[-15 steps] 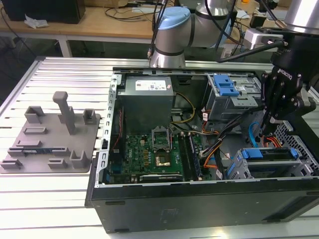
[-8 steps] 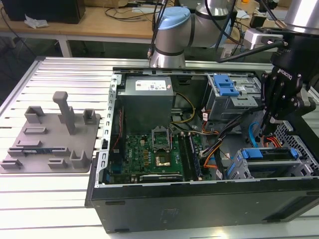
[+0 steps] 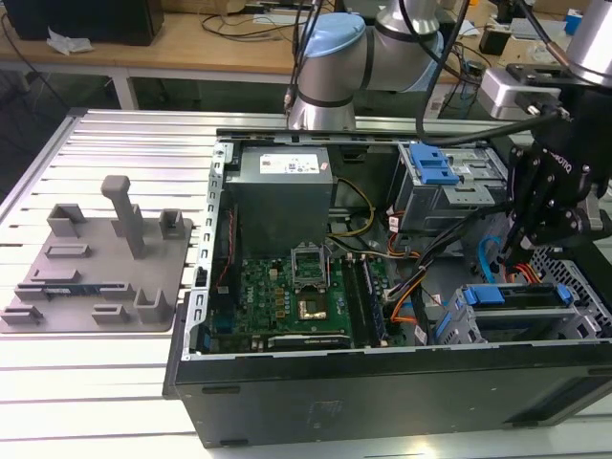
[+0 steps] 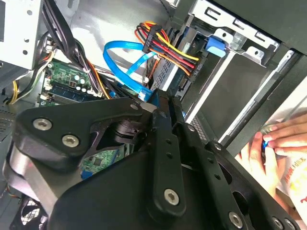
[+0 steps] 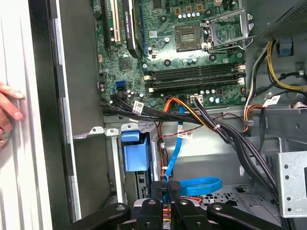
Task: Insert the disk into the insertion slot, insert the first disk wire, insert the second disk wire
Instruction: 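Insert the second disk wire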
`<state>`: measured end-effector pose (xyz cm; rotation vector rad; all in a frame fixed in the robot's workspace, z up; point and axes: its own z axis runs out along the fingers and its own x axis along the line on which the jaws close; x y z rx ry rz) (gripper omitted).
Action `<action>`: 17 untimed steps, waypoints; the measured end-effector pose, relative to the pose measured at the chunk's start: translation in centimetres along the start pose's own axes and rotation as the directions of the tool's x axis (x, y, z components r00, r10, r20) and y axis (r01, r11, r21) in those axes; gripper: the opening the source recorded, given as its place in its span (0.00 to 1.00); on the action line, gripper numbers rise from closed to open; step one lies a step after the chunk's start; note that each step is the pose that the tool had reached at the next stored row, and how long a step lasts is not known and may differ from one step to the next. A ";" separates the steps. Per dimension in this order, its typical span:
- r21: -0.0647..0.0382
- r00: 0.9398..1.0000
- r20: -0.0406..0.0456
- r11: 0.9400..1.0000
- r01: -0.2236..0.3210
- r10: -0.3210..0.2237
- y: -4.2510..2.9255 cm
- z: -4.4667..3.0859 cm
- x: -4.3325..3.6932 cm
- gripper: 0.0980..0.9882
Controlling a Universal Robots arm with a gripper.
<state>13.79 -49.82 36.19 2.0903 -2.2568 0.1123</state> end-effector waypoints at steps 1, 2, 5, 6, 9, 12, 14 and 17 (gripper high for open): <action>0.000 1.000 0.008 1.000 0.000 0.000 -0.01 0.02 0.15 0.07; 0.000 1.000 0.014 1.000 0.000 0.000 -0.03 0.03 0.30 0.07; 0.000 1.000 0.028 1.000 0.005 -0.005 -0.20 0.07 0.72 0.07; 0.001 1.000 0.030 1.000 0.010 -0.010 -0.31 0.08 0.78 0.07; 0.001 0.999 0.033 1.000 0.018 -0.018 -0.62 0.10 0.99 0.07; 0.001 0.999 0.034 1.000 0.021 -0.021 -0.84 0.19 1.63 0.07; 0.002 0.999 0.034 1.000 0.023 -0.023 -0.94 0.24 1.91 0.07; 0.002 0.999 0.034 1.000 0.023 -0.023 -0.95 0.28 2.01 0.07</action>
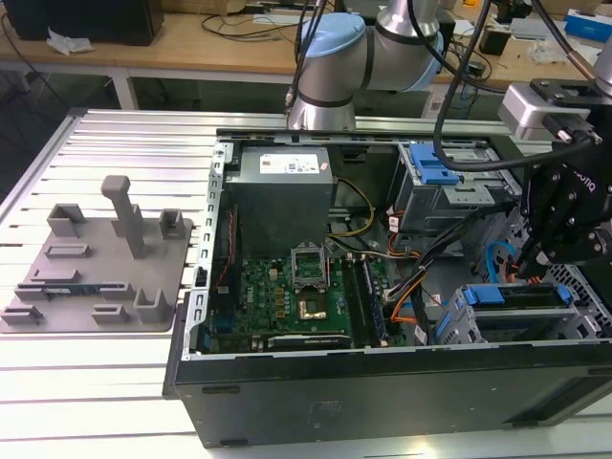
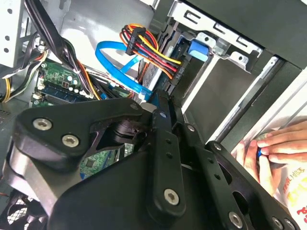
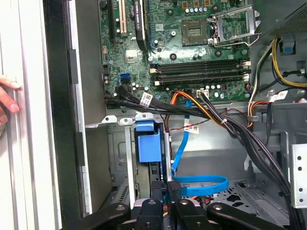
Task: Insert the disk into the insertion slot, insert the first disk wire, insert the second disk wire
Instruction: 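Insert the second disk wire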
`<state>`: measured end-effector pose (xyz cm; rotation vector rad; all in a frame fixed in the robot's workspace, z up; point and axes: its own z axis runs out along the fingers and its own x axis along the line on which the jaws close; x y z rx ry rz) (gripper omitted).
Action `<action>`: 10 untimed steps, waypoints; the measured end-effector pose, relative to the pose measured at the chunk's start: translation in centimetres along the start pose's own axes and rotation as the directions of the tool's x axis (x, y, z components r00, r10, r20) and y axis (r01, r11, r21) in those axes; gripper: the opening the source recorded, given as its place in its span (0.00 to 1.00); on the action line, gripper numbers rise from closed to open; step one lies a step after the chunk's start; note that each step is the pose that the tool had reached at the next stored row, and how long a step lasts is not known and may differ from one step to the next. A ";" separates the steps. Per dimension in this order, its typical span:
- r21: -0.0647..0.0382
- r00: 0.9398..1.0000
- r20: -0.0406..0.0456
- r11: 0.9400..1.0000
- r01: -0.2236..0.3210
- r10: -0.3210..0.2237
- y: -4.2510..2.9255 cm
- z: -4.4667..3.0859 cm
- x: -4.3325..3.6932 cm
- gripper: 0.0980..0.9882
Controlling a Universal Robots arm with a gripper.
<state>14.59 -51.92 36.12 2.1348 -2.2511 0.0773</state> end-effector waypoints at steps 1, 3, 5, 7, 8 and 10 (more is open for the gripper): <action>0.000 1.000 0.000 1.000 0.000 0.000 0.00 0.01 0.02 0.07; 0.000 1.000 0.000 1.000 0.000 0.000 -0.01 0.06 0.10 0.07; 0.000 1.000 0.000 1.000 0.000 0.000 -0.02 0.17 0.24 0.07; 0.000 1.000 0.000 1.000 0.000 0.000 -0.02 0.23 0.27 0.07; 0.000 1.000 0.000 1.000 0.000 0.000 -0.01 0.24 0.27 0.07; 0.000 1.000 0.000 1.000 0.000 0.000 -0.01 0.26 0.27 0.07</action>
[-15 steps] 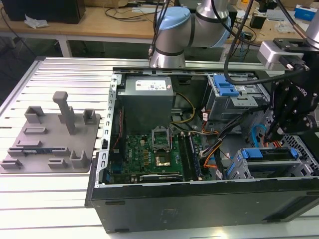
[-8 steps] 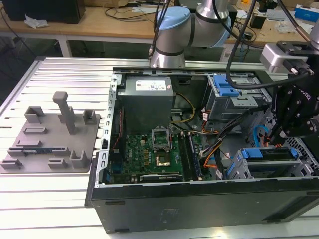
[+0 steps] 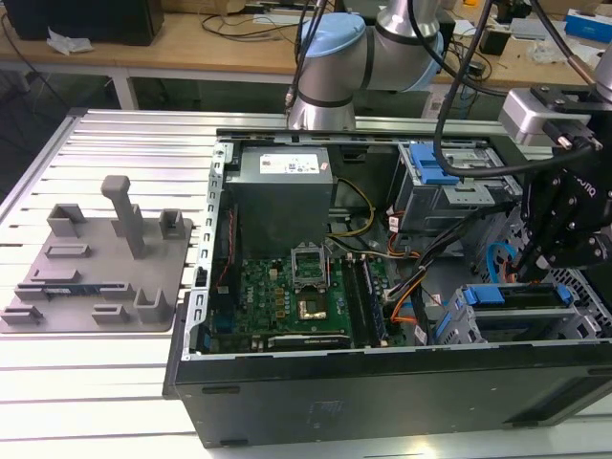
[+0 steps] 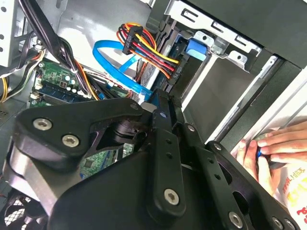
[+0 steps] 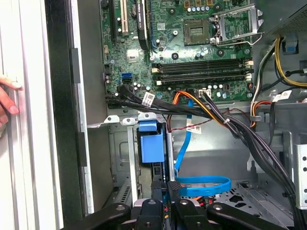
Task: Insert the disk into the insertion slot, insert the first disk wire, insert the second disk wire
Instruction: 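Insert the second disk wire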
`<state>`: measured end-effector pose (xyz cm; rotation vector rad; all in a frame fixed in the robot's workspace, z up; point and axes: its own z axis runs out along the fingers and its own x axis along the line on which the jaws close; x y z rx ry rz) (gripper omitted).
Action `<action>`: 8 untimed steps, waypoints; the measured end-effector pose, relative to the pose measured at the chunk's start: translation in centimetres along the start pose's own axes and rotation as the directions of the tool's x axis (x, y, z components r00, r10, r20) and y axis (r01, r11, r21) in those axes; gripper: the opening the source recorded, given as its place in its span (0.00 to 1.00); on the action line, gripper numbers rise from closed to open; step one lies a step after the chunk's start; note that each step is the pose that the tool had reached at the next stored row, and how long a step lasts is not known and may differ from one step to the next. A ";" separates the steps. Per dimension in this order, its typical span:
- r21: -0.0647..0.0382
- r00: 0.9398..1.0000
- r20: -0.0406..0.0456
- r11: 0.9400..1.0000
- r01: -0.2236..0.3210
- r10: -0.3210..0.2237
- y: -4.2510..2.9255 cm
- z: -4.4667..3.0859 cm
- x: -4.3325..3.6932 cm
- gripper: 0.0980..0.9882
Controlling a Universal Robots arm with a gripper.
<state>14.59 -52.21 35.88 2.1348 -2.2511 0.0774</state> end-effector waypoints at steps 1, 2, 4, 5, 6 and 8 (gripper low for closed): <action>0.000 1.000 0.000 1.000 0.000 0.000 0.00 0.00 0.00 0.07; 0.000 1.000 0.000 1.000 0.000 0.000 0.00 0.01 0.00 0.07; 0.000 1.000 0.000 1.000 0.000 0.000 0.00 0.08 0.00 0.07; 0.000 1.000 0.000 1.000 0.000 0.000 0.00 0.14 0.02 0.07; 0.000 1.000 0.000 1.000 0.000 0.000 0.00 0.18 0.01 0.07; 0.000 1.000 0.000 1.000 0.000 0.000 0.00 0.28 0.01 0.07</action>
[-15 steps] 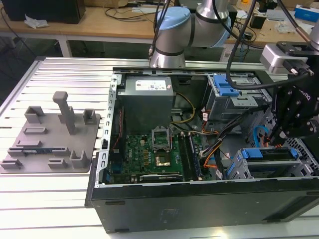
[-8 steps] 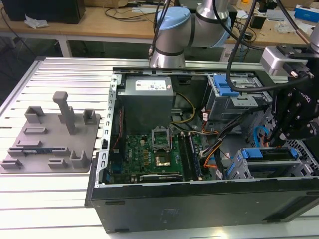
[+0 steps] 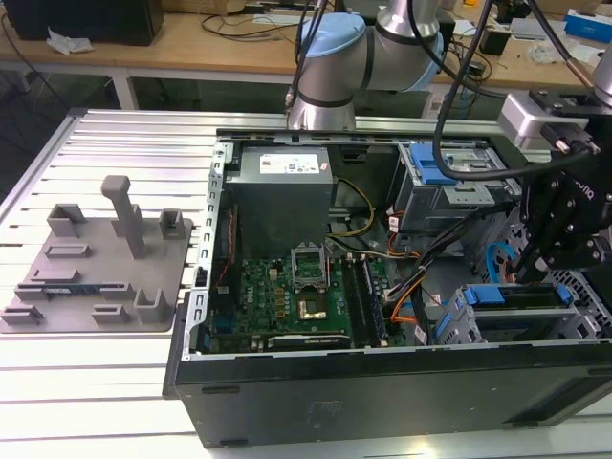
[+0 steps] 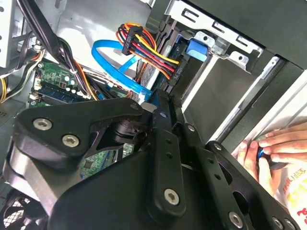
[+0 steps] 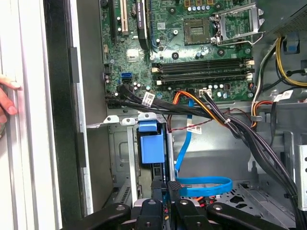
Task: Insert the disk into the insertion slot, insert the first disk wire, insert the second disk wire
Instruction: 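Insert the second disk wire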
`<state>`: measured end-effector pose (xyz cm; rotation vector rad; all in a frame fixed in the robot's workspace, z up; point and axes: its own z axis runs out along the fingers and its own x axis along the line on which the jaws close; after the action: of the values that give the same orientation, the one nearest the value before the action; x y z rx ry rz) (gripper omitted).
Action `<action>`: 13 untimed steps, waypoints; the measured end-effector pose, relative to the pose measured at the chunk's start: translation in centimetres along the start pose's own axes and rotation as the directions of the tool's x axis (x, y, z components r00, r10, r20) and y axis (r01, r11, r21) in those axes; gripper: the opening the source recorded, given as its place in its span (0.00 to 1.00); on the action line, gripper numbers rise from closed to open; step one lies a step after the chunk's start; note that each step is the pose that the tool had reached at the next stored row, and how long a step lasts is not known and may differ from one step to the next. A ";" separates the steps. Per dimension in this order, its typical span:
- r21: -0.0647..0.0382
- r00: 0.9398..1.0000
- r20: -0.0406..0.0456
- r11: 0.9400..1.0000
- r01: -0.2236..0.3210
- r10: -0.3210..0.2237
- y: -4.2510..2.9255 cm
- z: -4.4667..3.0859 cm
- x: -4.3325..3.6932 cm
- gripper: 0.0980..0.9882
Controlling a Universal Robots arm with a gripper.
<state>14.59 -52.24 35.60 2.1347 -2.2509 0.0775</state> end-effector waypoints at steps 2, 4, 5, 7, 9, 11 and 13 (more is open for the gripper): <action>0.000 1.000 0.000 1.000 0.000 0.000 0.00 0.06 0.00 0.07; 0.000 1.000 0.000 1.000 0.000 0.000 -0.02 0.14 0.02 0.07; 0.000 1.000 0.000 1.000 0.000 0.000 -0.05 0.16 0.02 0.07; 0.000 1.000 0.000 1.000 0.000 0.000 -0.16 0.20 0.02 0.07; 0.000 1.000 0.000 1.000 0.000 0.000 -0.18 0.22 0.03 0.07; 0.000 1.000 0.000 1.000 0.000 0.000 -0.21 0.28 0.02 0.07; 0.000 1.000 0.000 1.000 0.001 -0.001 -0.23 0.37 0.01 0.07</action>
<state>14.82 -52.28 35.24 2.1356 -2.2503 0.0773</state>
